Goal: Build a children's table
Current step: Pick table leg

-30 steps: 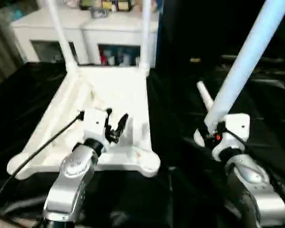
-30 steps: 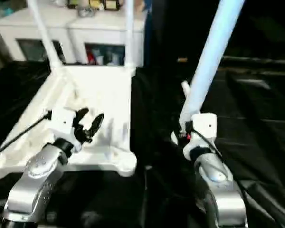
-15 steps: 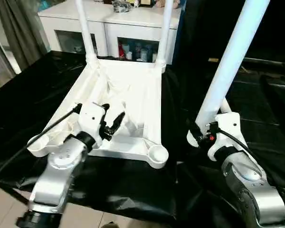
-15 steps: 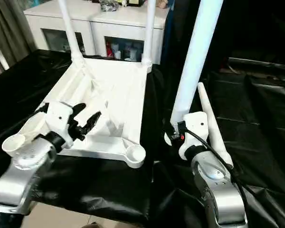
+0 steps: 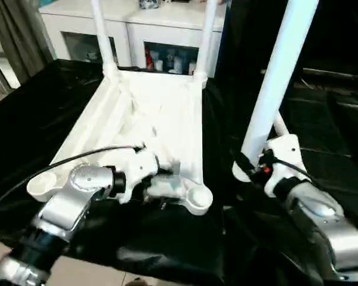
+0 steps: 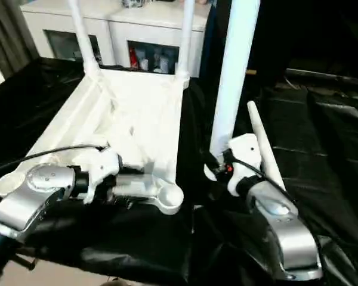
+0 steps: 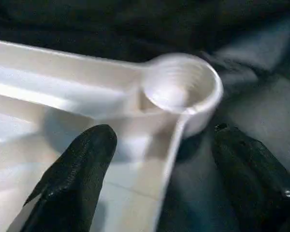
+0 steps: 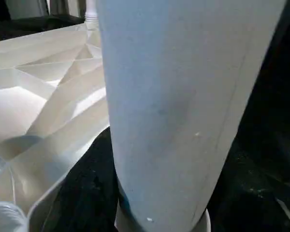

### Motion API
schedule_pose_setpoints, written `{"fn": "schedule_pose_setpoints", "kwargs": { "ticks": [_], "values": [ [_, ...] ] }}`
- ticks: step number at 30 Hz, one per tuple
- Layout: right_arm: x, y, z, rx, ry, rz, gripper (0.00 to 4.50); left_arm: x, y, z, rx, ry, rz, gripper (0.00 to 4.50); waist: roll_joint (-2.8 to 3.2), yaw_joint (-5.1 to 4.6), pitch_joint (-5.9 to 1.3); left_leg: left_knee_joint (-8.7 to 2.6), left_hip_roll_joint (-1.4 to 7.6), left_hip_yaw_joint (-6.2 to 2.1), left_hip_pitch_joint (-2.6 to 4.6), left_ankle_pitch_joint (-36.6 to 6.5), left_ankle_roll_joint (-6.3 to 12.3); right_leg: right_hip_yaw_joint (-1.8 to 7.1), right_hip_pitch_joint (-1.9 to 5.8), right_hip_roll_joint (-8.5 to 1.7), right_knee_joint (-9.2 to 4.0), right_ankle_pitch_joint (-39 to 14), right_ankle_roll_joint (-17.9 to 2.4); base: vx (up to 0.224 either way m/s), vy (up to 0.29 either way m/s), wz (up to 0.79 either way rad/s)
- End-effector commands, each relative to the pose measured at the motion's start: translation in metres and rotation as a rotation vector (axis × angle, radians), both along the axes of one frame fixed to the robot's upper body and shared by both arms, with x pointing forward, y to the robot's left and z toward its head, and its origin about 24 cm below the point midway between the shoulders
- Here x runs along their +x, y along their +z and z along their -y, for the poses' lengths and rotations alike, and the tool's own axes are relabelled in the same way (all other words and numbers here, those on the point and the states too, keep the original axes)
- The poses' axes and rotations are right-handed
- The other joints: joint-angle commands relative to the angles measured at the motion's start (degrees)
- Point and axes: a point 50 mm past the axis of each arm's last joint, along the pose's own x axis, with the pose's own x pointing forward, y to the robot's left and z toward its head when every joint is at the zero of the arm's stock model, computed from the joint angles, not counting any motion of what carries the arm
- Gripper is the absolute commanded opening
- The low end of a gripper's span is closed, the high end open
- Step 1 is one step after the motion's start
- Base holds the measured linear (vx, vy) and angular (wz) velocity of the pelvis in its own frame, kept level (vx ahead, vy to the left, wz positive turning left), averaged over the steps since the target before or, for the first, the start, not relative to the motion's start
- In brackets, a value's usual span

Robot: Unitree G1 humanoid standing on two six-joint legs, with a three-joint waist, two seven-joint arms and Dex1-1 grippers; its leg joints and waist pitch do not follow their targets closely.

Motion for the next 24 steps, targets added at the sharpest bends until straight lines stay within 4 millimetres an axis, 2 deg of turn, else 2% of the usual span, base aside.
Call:
{"fn": "schedule_pose_setpoints", "kwargs": {
  "ticks": [1, 2, 3, 6, 7, 9, 15, 24],
  "values": [
    [-0.001, 0.004, 0.002, 0.006, 0.003, 0.008, 1.91, 0.001, 0.001, 0.000, 0.039, -0.052, 0.007, 3.68, 0.26, -0.06, -3.18, -4.30, 6.17, -2.64, 0.28, -5.69, 2.51, 4.71, 2.40, -8.45, -4.67, -7.46, -7.49, 0.000, 0.000, 0.00],
    [-0.001, 0.004, 0.003, 0.007, 0.003, 0.007, 1.91, 0.002, 0.001, 0.000, 0.046, -0.058, 0.007, 3.40, 0.24, -0.05, -3.15, -4.35, 6.20, -2.65, 0.31, -5.88, 2.56, 4.72, 2.40, -8.48, -4.81, -7.93, -7.52, 0.000, 0.000, 0.00],
    [-0.002, 0.003, 0.003, 0.008, 0.003, 0.005, 1.91, 0.007, 0.001, -0.001, 0.055, -0.043, 0.030, 3.40, 0.37, -0.11, -3.12, -4.37, 6.30, -2.64, 0.36, -6.32, 2.27, 4.69, 2.36, -8.51, -4.76, -8.39, -7.96, 0.000, 0.000, 0.00],
    [-0.003, 0.003, 0.002, 0.010, 0.005, 0.004, 1.91, 0.015, 0.002, -0.002, 0.054, -0.013, 0.062, 3.32, 0.28, -0.16, -2.89, -4.42, 6.17, -2.52, 0.46, -8.05, 1.92, 4.72, 2.29, -8.47, -5.32, -11.74, -7.51, 0.000, 0.000, 0.00],
    [-0.004, 0.003, 0.001, 0.011, 0.006, 0.002, 1.91, 0.016, 0.004, -0.002, 0.054, -0.024, 0.064, 3.08, 0.16, -0.12, -2.86, -4.50, 6.26, -2.60, 0.48, -8.08, 1.79, 4.76, 2.31, -8.56, -5.30, -12.39, -7.42, 0.000, 0.000, 0.00],
    [-0.005, 0.002, 0.001, 0.012, 0.007, 0.001, 1.91, 0.015, 0.004, -0.002, 0.056, -0.046, 0.057, 2.95, 0.35, -0.05, -2.89, -4.51, 6.38, -2.64, 0.47, -7.72, 1.69, 4.76, 2.21, -8.60, -5.16, -12.06, -7.56, 0.000, 0.000, 0.00],
    [-0.006, 0.001, 0.002, 0.017, 0.007, -0.008, 1.91, 0.012, 0.000, -0.006, 0.097, -0.096, 0.043, 2.52, 0.29, -0.20, -2.88, -4.51, 6.36, -2.59, 0.34, -6.92, 2.13, 4.74, 2.27, -8.57, -4.97, -9.75, -8.10, 0.000, 0.000, 0.00],
    [-0.007, 0.001, 0.000, 0.040, 0.011, -0.014, 1.91, 0.015, -0.003, -0.009, 0.109, -0.102, 0.050, 1.75, 0.41, -0.28, -2.89, -4.60, 6.44, -2.57, 0.44, -8.29, 1.54, 4.83, 2.27, -8.72, -5.20, -11.34, -8.21, 0.000, 0.000, 0.00]
  ]
}}
